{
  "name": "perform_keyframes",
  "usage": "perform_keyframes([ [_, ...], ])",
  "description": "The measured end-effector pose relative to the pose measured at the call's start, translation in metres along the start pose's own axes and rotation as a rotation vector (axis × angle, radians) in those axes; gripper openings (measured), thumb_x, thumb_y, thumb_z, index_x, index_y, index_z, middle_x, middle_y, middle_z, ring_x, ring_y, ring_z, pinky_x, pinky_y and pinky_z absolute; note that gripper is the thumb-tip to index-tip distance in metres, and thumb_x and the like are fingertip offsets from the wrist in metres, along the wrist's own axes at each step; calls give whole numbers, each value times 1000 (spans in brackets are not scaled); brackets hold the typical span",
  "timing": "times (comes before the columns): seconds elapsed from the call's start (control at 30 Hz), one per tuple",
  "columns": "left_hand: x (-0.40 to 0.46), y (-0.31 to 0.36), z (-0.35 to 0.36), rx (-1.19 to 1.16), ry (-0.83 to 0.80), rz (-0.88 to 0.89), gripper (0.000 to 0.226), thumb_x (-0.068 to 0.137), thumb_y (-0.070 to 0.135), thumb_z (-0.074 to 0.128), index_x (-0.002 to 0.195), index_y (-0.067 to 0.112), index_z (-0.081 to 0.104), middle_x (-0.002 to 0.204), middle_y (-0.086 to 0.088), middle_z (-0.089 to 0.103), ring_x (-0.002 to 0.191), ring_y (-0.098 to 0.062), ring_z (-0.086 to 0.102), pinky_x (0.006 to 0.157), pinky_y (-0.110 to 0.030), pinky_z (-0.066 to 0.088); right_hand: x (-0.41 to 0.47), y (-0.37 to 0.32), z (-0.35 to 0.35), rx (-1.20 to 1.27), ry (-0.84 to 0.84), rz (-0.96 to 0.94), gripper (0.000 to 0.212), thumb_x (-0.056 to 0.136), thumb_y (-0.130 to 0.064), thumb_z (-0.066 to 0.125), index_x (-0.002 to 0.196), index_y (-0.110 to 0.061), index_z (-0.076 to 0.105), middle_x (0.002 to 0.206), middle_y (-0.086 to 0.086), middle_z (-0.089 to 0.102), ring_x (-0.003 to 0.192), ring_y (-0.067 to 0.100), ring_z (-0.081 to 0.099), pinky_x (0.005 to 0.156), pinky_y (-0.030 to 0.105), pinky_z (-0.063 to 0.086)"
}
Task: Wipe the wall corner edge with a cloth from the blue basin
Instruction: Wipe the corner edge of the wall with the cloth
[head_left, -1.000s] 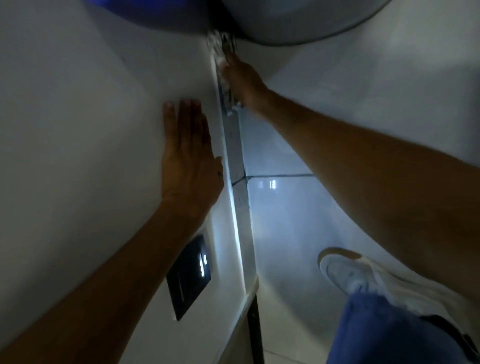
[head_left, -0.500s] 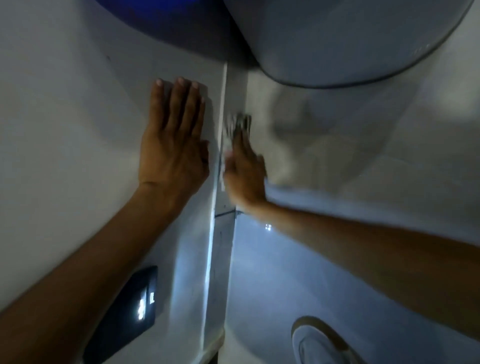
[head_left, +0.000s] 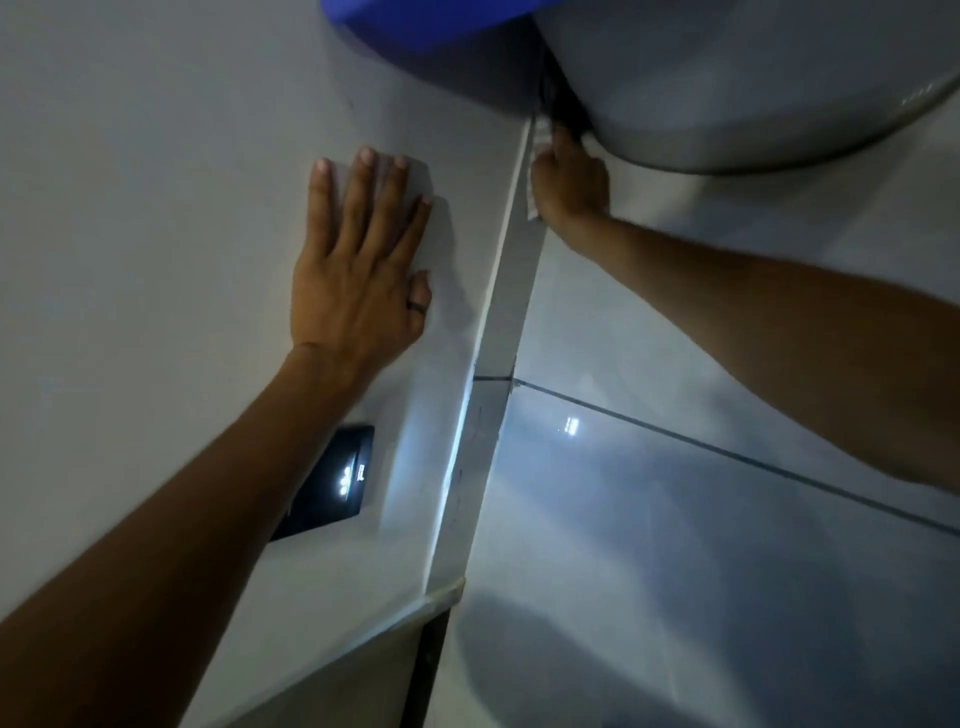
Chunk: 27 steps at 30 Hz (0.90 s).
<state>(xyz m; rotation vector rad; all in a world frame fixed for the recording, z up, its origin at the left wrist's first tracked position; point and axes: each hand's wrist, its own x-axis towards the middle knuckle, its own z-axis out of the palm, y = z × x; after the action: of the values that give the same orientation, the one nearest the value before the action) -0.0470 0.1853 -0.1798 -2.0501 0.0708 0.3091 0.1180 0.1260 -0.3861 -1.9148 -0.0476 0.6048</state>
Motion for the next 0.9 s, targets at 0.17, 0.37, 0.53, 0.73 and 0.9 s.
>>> perform_keyframes([
  [0.17, -17, 14, 5, -86, -13, -46, 71, 114, 47, 35, 177, 17, 17, 182, -13, -2, 168, -37, -2, 133, -56, -10, -47, 2, 18, -28, 117, -53, 65, 96, -19, 35, 160, -18, 20, 169, 8, 22, 148, 27, 40, 112, 41, 36],
  [0.37, -35, 13, 18, -55, 5, -24, 70, 116, 49, 18, 178, 18, 8, 182, -13, -10, 168, -37, -8, 127, -52, -28, -199, 55, 80, 171, 3, -222, 53, 100, -20, 52, 149, -2, 43, 161, 26, 32, 151, 40, 32, 124, 46, 30],
  [0.53, -28, 17, 29, -28, 67, -58, 71, 115, 51, 16, 177, 18, 7, 181, -14, -8, 167, -38, -5, 129, -57, -21, -97, 42, 60, -54, 203, -344, 56, 99, -30, 44, 149, -6, 44, 160, 23, 37, 146, 40, 40, 117, 46, 36],
  [0.73, -31, 17, 17, -111, 9, -53, 71, 116, 51, 22, 177, 18, 6, 182, -12, -7, 168, -37, -6, 128, -56, -15, -86, 21, 44, 255, 143, -116, 55, 104, -26, 42, 154, -5, 33, 164, 17, 31, 151, 31, 35, 120, 33, 34],
  [0.9, -84, 10, 7, -238, 46, -182, 74, 113, 57, 24, 173, 15, 31, 182, -12, 11, 168, -33, 5, 133, -50, -12, -208, 50, 85, 397, -11, -45, 56, 103, -13, 46, 156, -5, 29, 166, 17, 28, 152, 32, 33, 124, 33, 24],
])
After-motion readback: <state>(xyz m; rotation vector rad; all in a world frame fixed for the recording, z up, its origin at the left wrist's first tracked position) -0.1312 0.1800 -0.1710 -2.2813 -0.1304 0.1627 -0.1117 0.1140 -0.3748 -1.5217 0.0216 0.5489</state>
